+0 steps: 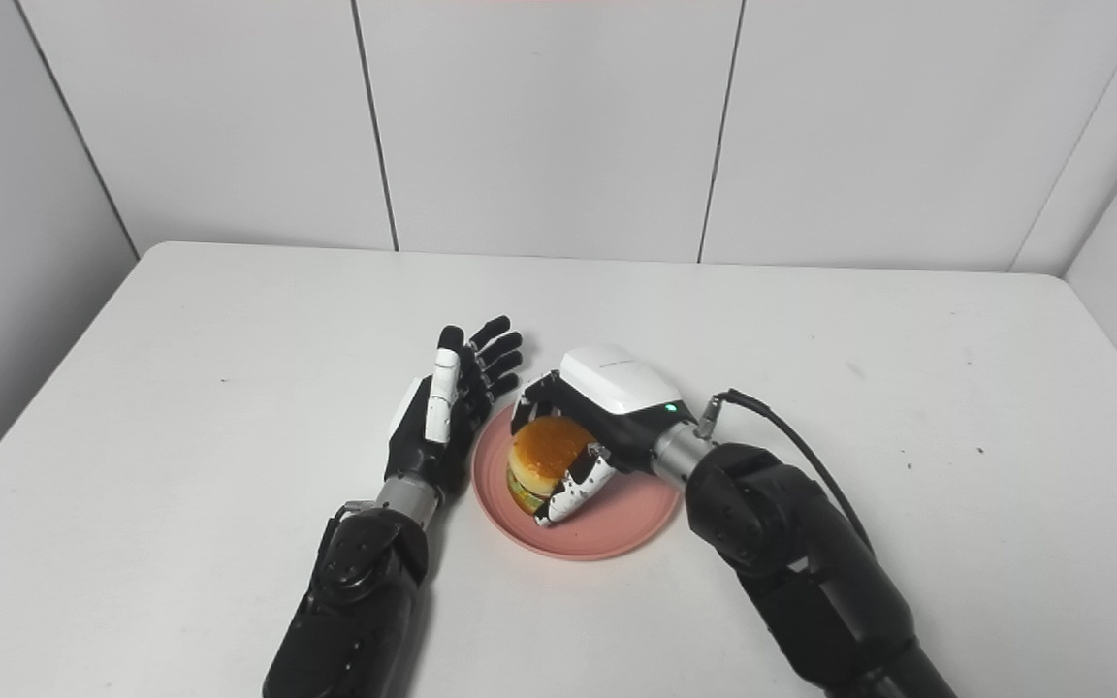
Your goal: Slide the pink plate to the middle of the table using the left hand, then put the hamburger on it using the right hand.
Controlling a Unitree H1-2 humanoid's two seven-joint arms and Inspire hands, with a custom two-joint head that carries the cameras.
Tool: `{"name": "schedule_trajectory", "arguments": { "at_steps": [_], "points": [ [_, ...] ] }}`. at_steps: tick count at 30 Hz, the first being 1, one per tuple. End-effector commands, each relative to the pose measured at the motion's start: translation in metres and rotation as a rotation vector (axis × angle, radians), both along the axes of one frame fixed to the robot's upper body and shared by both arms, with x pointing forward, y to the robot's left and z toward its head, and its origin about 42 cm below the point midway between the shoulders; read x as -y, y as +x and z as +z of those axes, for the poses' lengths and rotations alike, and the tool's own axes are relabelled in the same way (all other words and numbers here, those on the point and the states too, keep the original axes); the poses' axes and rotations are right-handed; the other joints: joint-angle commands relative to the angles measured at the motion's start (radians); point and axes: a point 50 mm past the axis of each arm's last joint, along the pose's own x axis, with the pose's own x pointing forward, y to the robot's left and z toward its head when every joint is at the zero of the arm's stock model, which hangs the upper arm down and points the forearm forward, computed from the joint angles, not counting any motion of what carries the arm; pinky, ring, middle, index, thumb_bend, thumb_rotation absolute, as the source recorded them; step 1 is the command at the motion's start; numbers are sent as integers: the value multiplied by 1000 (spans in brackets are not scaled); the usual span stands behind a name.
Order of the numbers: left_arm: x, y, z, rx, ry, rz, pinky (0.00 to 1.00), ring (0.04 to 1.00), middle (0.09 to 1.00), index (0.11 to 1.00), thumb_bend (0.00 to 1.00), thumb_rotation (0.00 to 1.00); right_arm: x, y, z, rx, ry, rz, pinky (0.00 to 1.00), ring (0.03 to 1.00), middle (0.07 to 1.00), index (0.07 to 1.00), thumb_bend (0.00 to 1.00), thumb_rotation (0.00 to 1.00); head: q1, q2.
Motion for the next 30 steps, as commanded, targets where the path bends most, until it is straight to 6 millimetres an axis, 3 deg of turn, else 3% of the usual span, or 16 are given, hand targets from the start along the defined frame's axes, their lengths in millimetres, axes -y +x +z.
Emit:
{"name": "schedule_trajectory", "arguments": {
  "at_steps": [1, 7, 9, 10, 11, 12, 13, 14, 17, 23, 30],
  "points": [
    [-2, 1, 1, -15, 2, 5, 930, 897, 860, 827, 848, 1000, -3, 8, 25, 70, -13, 0, 179, 385, 446, 508, 515, 0, -1, -1],
    [-3, 0, 2, -15, -11, 0, 910, 894, 862, 832, 842, 1000, -3, 7, 26, 108, -47, 10, 218, 380, 458, 522, 513, 0, -6, 1],
    [-3, 0, 2, -14, -18, -6, 889, 891, 862, 833, 839, 998, -2, 6, 26, 132, -56, 17, 289, 389, 472, 547, 509, 0, -7, 1],
    [-3, 0, 2, -13, -21, -10, 876, 894, 867, 837, 835, 1000, -1, 5, 26, 148, -59, 19, 344, 463, 475, 531, 514, 0, -7, 1],
    [-3, 0, 2, -13, -25, -14, 855, 893, 870, 844, 833, 1000, -1, 4, 25, 160, -57, 23, 435, 564, 600, 512, 509, 87, -8, 2],
    [-3, 1, 2, -5, -31, -25, 847, 893, 872, 849, 832, 1000, -1, 3, 25, 175, -53, 30, 481, 610, 650, 505, 508, 119, -8, 3],
    [-3, 1, 3, 2, -35, -34, 847, 902, 885, 859, 818, 1000, 0, 1, 25, 191, -46, 39, 551, 675, 723, 665, 581, 309, -10, 4],
    [-3, 1, 3, 3, -41, -37, 856, 910, 898, 871, 812, 1000, 0, 0, 26, 200, -41, 45, 600, 721, 779, 759, 629, 455, -10, 4],
    [-3, 0, 3, -6, -79, -30, 880, 907, 896, 876, 802, 984, 1, -4, 28, 208, -17, 49, 655, 779, 842, 830, 670, 579, -12, 6],
    [-4, -1, 4, -4, -74, -29, 925, 905, 892, 884, 807, 985, 5, -13, 28, 247, 72, 63, 728, 854, 913, 930, 703, 701, -12, 8],
    [-7, -2, 3, 0, -28, -14, 882, 881, 861, 840, 833, 990, 11, -17, 28, 260, 120, 44, 815, 922, 978, 1000, 699, 791, -14, 10]
  ]
}}
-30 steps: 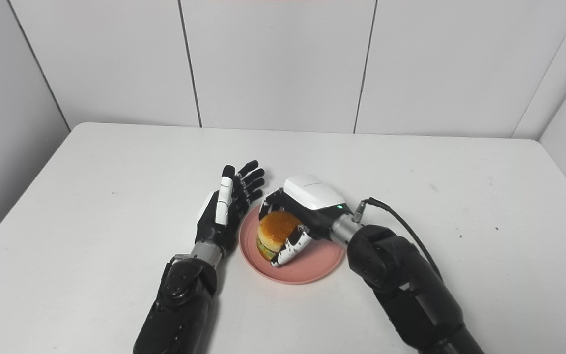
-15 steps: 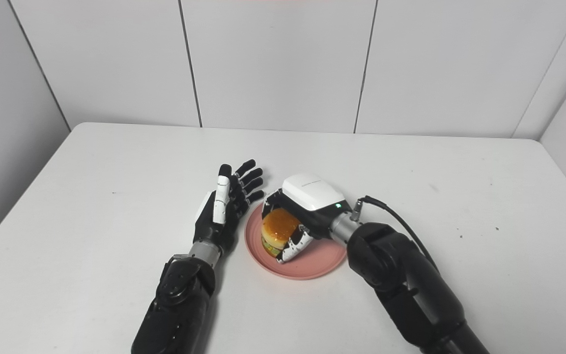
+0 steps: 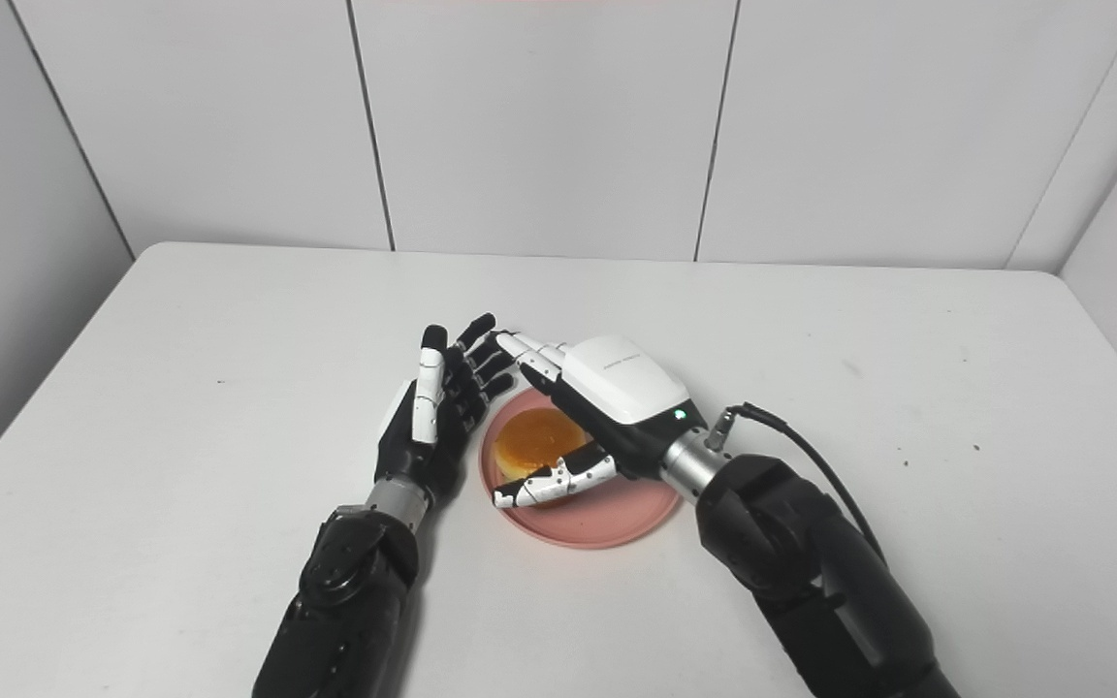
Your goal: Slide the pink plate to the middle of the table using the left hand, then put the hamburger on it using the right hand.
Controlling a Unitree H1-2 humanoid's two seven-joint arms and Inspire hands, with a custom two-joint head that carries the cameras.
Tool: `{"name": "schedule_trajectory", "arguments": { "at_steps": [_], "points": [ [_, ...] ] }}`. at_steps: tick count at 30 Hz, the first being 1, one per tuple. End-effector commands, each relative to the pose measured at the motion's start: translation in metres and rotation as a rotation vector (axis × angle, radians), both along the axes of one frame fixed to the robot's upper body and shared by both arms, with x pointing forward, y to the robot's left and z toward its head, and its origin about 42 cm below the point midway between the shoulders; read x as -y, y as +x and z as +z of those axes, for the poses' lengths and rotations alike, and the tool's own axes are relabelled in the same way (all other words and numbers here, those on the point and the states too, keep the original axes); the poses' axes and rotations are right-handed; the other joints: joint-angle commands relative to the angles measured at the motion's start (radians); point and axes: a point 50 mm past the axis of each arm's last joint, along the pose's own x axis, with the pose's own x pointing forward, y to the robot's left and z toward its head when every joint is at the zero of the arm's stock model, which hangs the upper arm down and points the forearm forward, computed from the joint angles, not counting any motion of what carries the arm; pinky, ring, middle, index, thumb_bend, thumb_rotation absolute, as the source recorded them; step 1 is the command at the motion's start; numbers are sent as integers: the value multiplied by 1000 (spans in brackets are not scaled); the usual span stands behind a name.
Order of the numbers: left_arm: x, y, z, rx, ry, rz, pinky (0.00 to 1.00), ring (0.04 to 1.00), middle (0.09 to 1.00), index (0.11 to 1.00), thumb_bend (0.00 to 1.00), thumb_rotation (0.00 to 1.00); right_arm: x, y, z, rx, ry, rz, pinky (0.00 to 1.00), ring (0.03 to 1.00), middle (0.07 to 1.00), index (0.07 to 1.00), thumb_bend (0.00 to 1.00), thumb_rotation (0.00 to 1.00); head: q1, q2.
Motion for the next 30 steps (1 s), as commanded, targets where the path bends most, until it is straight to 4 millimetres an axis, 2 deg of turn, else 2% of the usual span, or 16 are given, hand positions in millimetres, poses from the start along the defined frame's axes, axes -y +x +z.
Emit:
{"name": "schedule_trajectory", "arguments": {
  "at_steps": [1, 8, 15, 16, 18, 20, 23, 28, 30],
  "points": [
    [-2, 2, 3, 5, 20, 6, 878, 882, 859, 838, 832, 994, 0, 1, 23, 87, 65, 31, 822, 929, 984, 1000, 700, 801, 1, 0],
    [-4, 3, 1, 12, 48, 13, 875, 888, 862, 841, 832, 998, 13, 2, 18, 59, 134, -7, 842, 949, 1000, 1000, 718, 836, -5, 0],
    [-7, 1, 1, 12, 18, 8, 913, 903, 877, 845, 834, 993, 32, 0, -4, -85, 411, -117, 759, 916, 999, 1000, 722, 890, -13, 0],
    [-8, 1, 1, 12, 14, 8, 950, 918, 887, 855, 840, 985, 33, -2, -8, -114, 459, -133, 766, 920, 1000, 1000, 712, 937, -15, 0],
    [-9, 0, 0, 17, 8, 10, 961, 933, 898, 864, 846, 980, 36, -6, -15, -158, 537, -164, 797, 940, 1000, 1000, 697, 985, -19, 1],
    [-10, -1, 0, 22, 2, 12, 958, 940, 905, 875, 844, 976, 37, -8, -21, -186, 597, -192, 890, 984, 1000, 1000, 673, 998, -22, 1],
    [-12, -3, 0, 31, -3, 18, 943, 936, 906, 881, 845, 972, 36, -11, -27, -205, 697, -224, 974, 997, 1000, 1000, 646, 1000, -24, 1],
    [-19, -9, -2, 87, 39, 46, 979, 955, 928, 906, 849, 998, 33, -16, -41, -239, 886, -252, 1000, 1000, 1000, 1000, 605, 1000, -46, 2],
    [-22, -12, -2, 114, 46, 63, 998, 967, 945, 923, 829, 1000, 31, -16, -45, -254, 942, -266, 964, 987, 1000, 1000, 609, 1000, -57, 3]
  ]
}}
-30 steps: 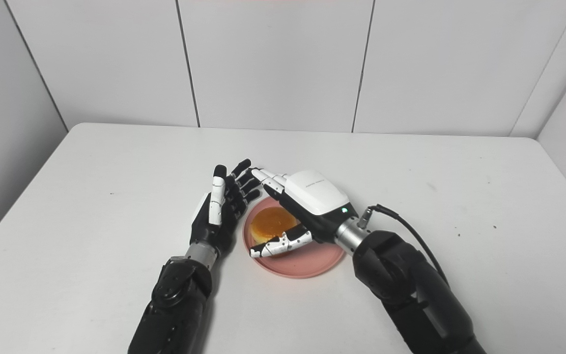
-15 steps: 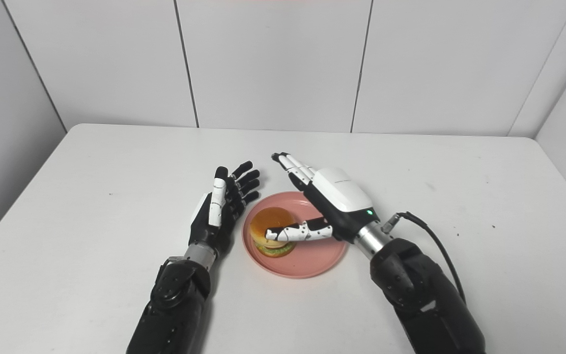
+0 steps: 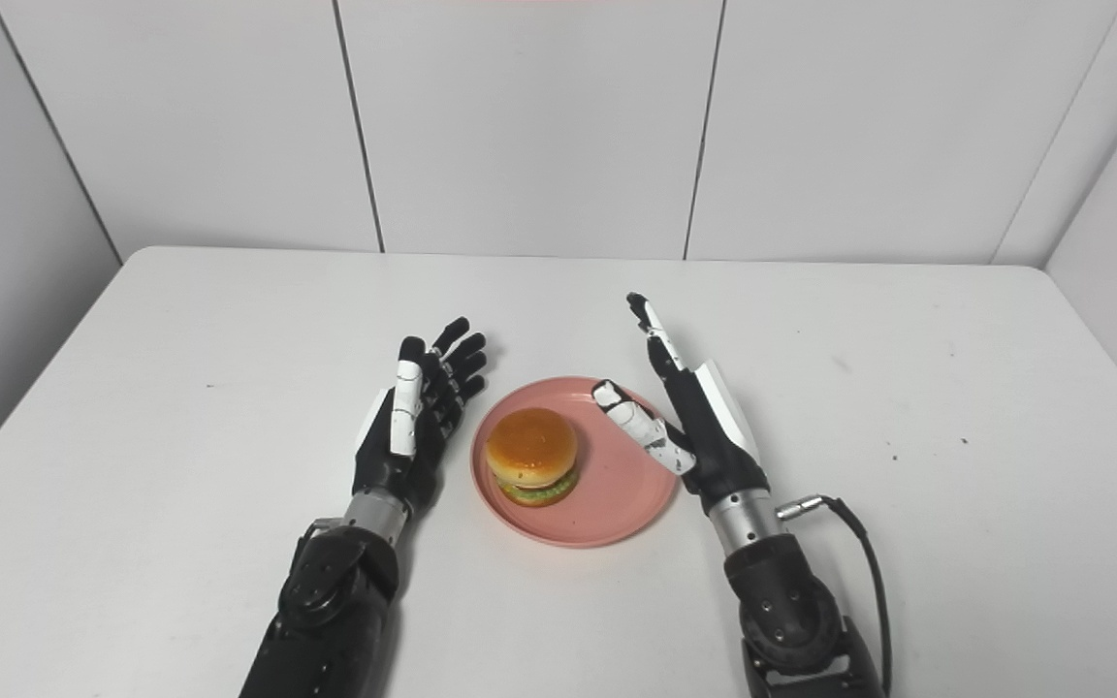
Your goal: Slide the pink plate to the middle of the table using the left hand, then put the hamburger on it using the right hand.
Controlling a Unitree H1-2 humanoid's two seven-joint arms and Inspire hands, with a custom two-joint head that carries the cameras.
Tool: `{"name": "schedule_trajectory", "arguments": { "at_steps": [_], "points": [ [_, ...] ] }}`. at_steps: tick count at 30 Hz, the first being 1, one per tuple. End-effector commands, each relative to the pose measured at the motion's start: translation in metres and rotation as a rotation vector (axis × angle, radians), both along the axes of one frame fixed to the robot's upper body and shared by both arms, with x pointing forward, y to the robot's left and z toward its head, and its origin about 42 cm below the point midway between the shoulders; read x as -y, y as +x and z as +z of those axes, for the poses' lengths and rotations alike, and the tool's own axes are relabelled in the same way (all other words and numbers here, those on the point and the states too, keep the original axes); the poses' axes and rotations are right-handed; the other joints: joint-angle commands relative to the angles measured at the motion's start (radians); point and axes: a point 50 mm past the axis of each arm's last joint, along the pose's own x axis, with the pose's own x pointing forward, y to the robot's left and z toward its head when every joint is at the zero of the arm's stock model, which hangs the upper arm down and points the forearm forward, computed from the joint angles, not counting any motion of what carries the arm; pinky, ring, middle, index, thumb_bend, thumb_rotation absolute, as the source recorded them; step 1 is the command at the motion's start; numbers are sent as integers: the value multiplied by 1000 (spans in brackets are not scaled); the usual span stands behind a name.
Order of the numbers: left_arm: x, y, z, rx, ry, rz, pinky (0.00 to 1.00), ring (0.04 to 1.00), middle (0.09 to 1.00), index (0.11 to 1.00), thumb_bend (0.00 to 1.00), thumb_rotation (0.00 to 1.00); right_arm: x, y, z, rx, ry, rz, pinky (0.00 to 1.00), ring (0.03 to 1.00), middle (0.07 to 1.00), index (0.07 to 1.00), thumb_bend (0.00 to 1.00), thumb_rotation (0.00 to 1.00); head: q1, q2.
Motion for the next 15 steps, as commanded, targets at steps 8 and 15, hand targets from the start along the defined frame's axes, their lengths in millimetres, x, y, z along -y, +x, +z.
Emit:
{"name": "schedule_trajectory", "arguments": {
  "at_steps": [8, 15],
  "points": [
    [-11, -7, 1, 99, 48, 38, 1000, 999, 986, 974, 807, 1000, -11, 1, 4, 5, 150, -33, 994, 999, 1000, 1000, 628, 1000, -32, 3],
    [-10, -11, 0, 97, 60, 7, 1000, 1000, 1000, 1000, 800, 1000, -15, 3, -5, -24, 304, -73, 998, 994, 1000, 1000, 638, 975, -41, 6]
  ]
}}
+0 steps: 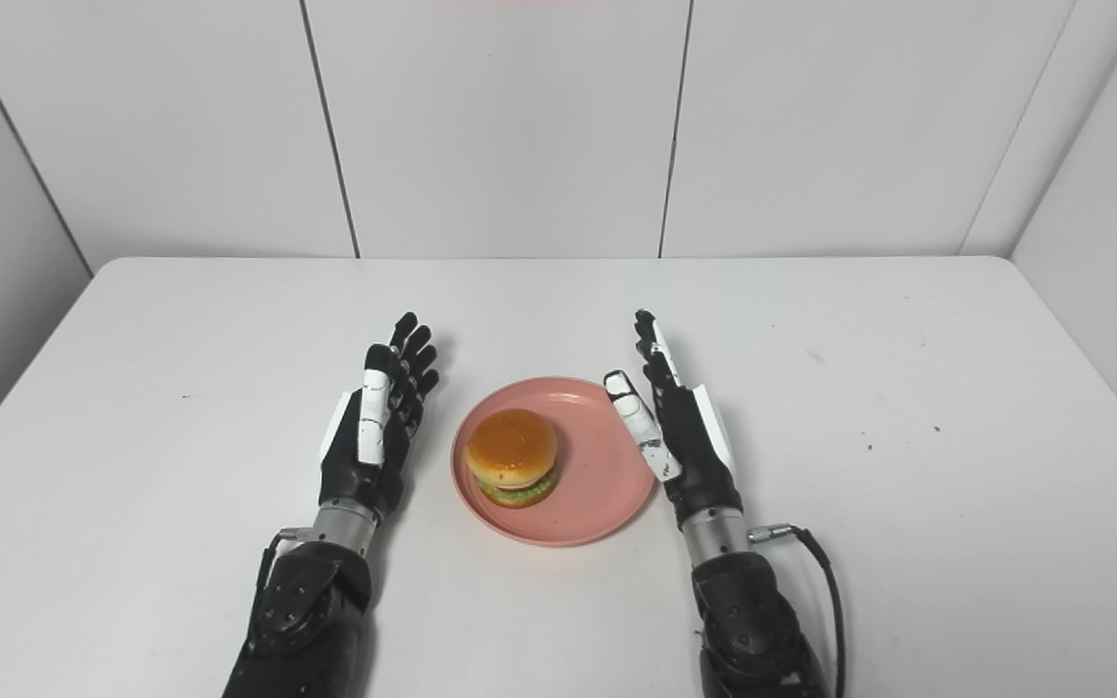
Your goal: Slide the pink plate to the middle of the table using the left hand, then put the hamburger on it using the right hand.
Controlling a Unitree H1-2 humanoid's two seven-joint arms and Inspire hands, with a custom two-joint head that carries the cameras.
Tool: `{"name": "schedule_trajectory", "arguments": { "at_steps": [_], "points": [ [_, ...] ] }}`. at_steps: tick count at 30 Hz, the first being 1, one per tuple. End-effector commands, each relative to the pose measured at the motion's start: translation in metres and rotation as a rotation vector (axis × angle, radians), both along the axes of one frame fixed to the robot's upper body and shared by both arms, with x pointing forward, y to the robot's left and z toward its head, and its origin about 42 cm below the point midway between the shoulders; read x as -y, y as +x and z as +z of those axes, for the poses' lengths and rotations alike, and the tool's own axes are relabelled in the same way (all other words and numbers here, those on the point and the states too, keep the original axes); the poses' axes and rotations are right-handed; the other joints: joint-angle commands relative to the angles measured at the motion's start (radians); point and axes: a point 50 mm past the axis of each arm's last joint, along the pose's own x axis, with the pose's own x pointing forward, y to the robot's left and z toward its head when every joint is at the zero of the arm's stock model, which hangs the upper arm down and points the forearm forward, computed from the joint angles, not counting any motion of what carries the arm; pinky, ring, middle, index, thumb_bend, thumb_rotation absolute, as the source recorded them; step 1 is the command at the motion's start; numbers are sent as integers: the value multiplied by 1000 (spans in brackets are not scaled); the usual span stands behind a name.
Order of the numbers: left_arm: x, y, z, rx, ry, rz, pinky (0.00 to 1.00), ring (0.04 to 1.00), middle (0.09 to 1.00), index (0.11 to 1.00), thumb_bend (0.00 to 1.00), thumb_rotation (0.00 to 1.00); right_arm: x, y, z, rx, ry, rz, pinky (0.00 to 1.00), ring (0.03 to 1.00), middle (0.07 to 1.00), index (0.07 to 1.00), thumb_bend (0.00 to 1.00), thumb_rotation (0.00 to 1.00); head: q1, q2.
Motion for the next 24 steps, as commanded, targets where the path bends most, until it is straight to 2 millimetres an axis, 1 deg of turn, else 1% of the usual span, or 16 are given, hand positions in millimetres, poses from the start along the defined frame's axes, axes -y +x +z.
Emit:
{"name": "schedule_trajectory", "arguments": {
  "at_steps": [1, 3, 11, 17, 24],
  "points": [
    [-5, -4, -3, 16, 11, -9, 1000, 1000, 1000, 1000, 802, 1000, -4, 6, 16, 68, 63, 2, 1000, 998, 1000, 1000, 634, 976, 0, 2],
    [-5, -4, -4, 19, 13, -13, 1000, 1000, 1000, 1000, 804, 1000, -5, 7, 14, 60, 87, 4, 1000, 1000, 1000, 1000, 600, 994, -1, 3],
    [-4, -5, -5, 22, 28, -28, 1000, 1000, 1000, 1000, 781, 1000, -4, 8, 8, 71, 89, -43, 1000, 1000, 1000, 1000, 559, 1000, -8, 6],
    [-1, -4, -7, 33, 41, -18, 1000, 1000, 1000, 1000, 777, 1000, 1, 10, 6, 66, 98, -58, 1000, 1000, 1000, 1000, 589, 1000, -9, 9],
    [2, -4, -8, 32, 52, -28, 1000, 1000, 1000, 1000, 763, 1000, 6, 11, 4, 44, 117, -52, 1000, 1000, 1000, 1000, 601, 1000, -4, 12]
  ]
}}
